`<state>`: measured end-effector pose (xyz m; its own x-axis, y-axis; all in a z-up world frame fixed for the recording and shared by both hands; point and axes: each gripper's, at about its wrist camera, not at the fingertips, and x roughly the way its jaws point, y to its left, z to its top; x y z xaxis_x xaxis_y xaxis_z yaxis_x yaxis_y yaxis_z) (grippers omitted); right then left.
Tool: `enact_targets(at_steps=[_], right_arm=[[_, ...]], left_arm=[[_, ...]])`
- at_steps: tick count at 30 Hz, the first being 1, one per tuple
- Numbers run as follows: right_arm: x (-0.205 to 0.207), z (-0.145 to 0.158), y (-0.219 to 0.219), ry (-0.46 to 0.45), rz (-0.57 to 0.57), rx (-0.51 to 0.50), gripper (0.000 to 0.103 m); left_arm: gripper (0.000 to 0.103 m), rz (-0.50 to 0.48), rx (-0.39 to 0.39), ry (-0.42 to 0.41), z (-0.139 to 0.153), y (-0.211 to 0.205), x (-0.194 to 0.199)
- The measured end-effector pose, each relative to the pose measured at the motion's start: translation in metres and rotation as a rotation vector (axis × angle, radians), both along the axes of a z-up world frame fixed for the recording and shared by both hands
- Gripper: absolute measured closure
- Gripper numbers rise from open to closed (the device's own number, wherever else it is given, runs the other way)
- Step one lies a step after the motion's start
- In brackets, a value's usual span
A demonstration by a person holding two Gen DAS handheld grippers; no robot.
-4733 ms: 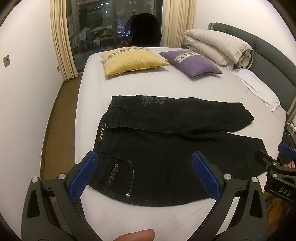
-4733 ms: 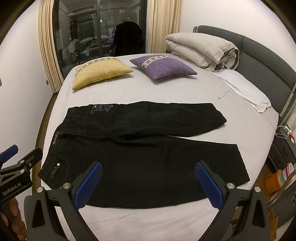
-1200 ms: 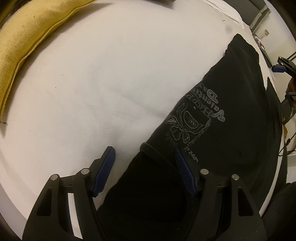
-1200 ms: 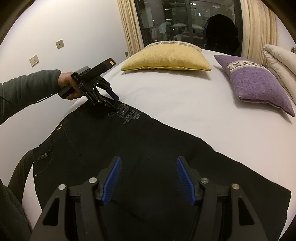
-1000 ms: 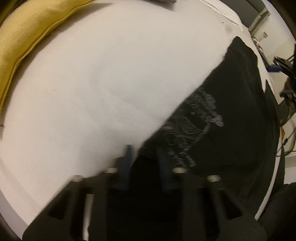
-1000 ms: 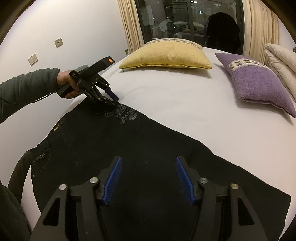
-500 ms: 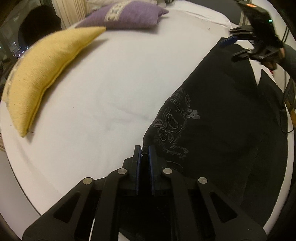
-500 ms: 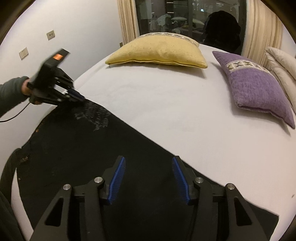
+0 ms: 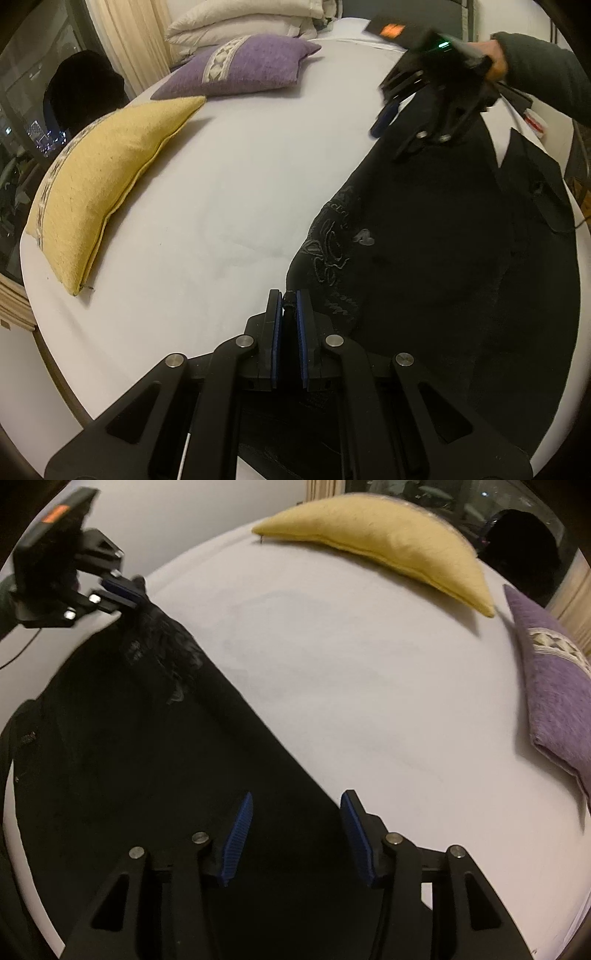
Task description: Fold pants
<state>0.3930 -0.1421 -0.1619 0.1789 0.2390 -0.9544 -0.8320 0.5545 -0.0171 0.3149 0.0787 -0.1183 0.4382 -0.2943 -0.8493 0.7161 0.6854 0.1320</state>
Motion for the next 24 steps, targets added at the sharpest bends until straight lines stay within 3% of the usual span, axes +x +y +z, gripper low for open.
enact_targets(at_steps=[12,17,24], right_arm=[[0.024,-0.02,0.015,0.025,0.047,-0.07,0.062],[0.025,-0.019,0.019,0.055,0.079,-0.071,0.093],[0.023,0.002,0.003,0.036,-0.013,0.002,0.097]], left_arm=[[0.096,-0.036,-0.039,-0.007,0.016,-0.007,-0.018],[0.096,-0.034,-0.042,-0.003,0.016,-0.009,-0.02],[0.096,-0.03,-0.05,-0.005,0.018,-0.008,-0.024]])
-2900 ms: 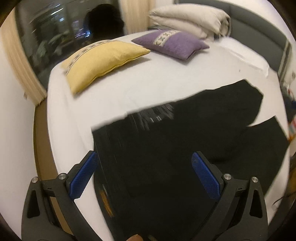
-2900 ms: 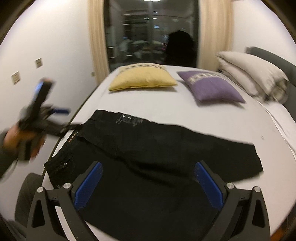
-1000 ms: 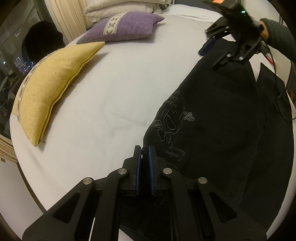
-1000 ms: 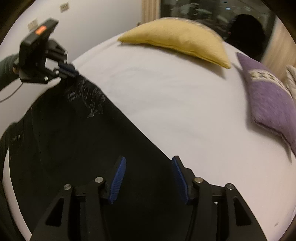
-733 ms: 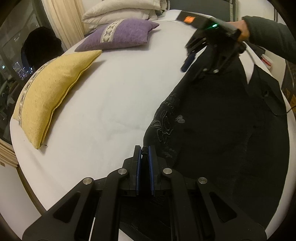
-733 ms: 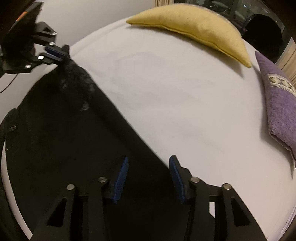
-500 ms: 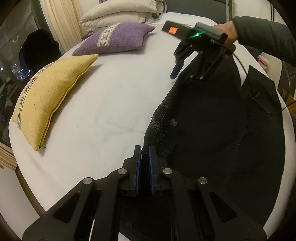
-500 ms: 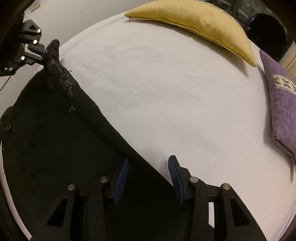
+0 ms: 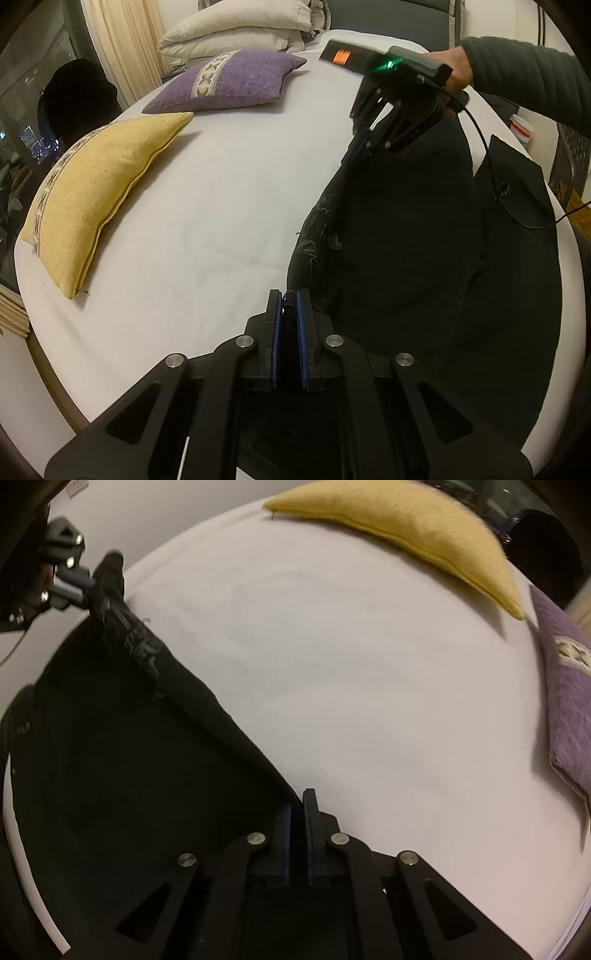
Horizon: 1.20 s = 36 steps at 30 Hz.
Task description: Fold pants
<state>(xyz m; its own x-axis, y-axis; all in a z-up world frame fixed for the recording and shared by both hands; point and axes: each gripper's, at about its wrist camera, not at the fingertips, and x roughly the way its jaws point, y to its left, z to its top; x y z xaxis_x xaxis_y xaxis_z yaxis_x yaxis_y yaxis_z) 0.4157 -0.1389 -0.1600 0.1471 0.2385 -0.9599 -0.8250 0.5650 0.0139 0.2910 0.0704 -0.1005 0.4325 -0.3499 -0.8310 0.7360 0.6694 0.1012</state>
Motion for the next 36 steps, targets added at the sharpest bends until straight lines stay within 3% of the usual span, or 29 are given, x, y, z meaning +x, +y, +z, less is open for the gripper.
enact_targets(at_steps=[7,16,27,36], right_arm=[[-0.033,0.013,-0.02,-0.004,-0.112,0.096,0.099],[-0.094,0.023,-0.044,-0.007,-0.228,0.145,0.1],[-0.184,0.025,-0.037,-0.043,-0.226,0.121,0.1],[-0.225,0.013,-0.026,-0.018,-0.266,0.145,0.1]], left_arm=[[0.097,-0.004,-0.035,-0.004,0.017,-0.003,-0.023],[0.097,-0.069,-0.076,0.032,0.032,-0.032,-0.091],[0.097,-0.03,-0.099,0.089,0.012,-0.026,-0.154],[0.097,-0.026,-0.102,0.145,-0.006,-0.014,-0.2]])
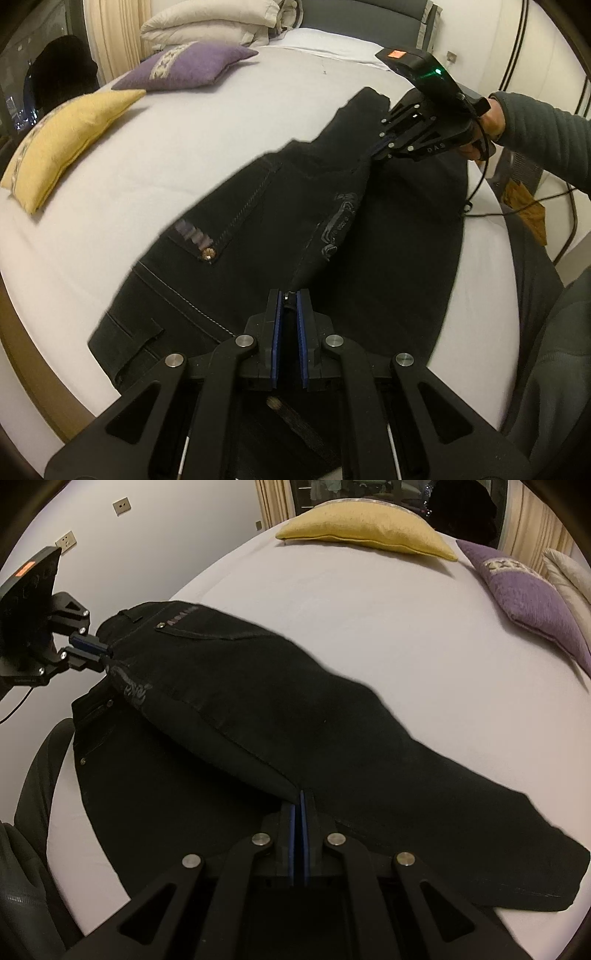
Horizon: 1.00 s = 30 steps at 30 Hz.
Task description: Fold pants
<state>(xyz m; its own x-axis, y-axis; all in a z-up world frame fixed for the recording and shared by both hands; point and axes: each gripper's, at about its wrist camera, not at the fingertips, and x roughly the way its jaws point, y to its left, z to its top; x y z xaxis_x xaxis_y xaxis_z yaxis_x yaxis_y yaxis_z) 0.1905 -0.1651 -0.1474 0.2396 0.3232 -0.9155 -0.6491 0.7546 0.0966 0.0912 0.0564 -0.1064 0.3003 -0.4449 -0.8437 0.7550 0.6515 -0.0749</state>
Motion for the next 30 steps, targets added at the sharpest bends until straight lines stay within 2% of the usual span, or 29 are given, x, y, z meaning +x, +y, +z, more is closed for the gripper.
enact_targets(at_steps=[5,13,23,30], right_arm=[[-0.018,0.002,0.01,-0.002,0.004,0.0,0.1],[-0.066,0.001,0.045,-0.021,0.106,-0.054,0.1],[-0.101,-0.008,0.06,-0.017,0.157,-0.085,0.1],[-0.121,-0.013,0.062,-0.023,0.143,-0.093,0.1]], left_arm=[[0.097,-0.012,0.013,0.02,-0.012,0.007,-0.025],[0.096,0.004,0.057,0.031,-0.028,0.031,-0.029],[0.096,-0.043,0.088,0.036,-0.042,0.042,-0.035],[0.096,-0.068,0.113,0.037,-0.051,0.042,-0.034]])
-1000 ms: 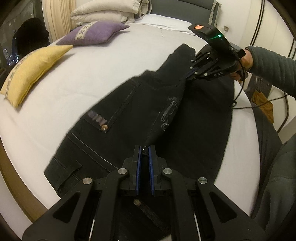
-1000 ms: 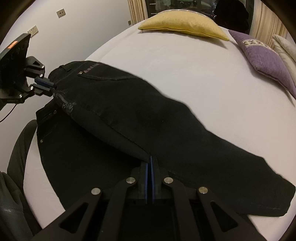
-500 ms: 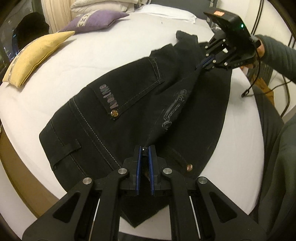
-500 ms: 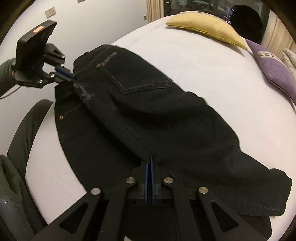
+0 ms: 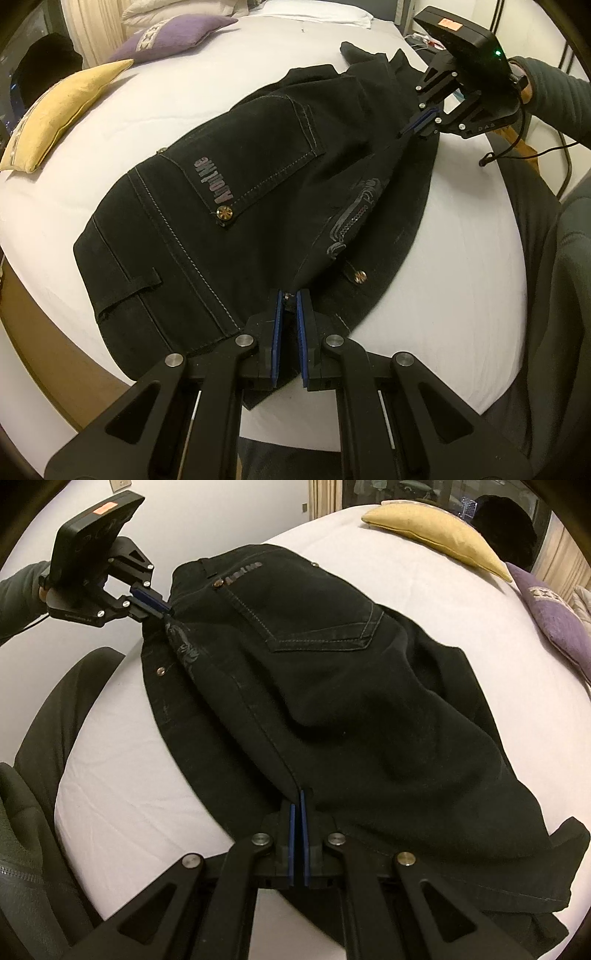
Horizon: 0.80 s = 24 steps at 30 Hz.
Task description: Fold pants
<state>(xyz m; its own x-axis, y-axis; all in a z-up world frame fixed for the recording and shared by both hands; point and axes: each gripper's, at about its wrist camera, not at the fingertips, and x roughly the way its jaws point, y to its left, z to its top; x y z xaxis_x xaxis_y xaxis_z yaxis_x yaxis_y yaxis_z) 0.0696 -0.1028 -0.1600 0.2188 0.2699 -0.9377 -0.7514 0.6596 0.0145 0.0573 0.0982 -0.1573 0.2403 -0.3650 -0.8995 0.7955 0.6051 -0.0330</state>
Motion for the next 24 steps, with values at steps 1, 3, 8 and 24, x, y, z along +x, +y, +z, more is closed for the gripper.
enact_targets(at_steps=[1,3,8,24], right_arm=[[-0.002,0.0,0.001,-0.001,0.001,-0.001,0.1],[-0.003,0.0,0.002,-0.002,-0.002,0.0,0.099],[0.0,-0.007,0.006,0.005,-0.031,0.005,0.099],[-0.008,-0.009,0.022,-0.03,-0.044,-0.026,0.099]], left_arm=[[0.096,0.001,0.001,0.003,-0.001,-0.004,0.004],[0.096,0.0,-0.001,0.006,-0.002,-0.005,0.006],[0.096,-0.024,0.027,-0.005,-0.008,-0.009,0.006],[0.096,-0.02,0.009,-0.003,-0.018,-0.011,0.003]])
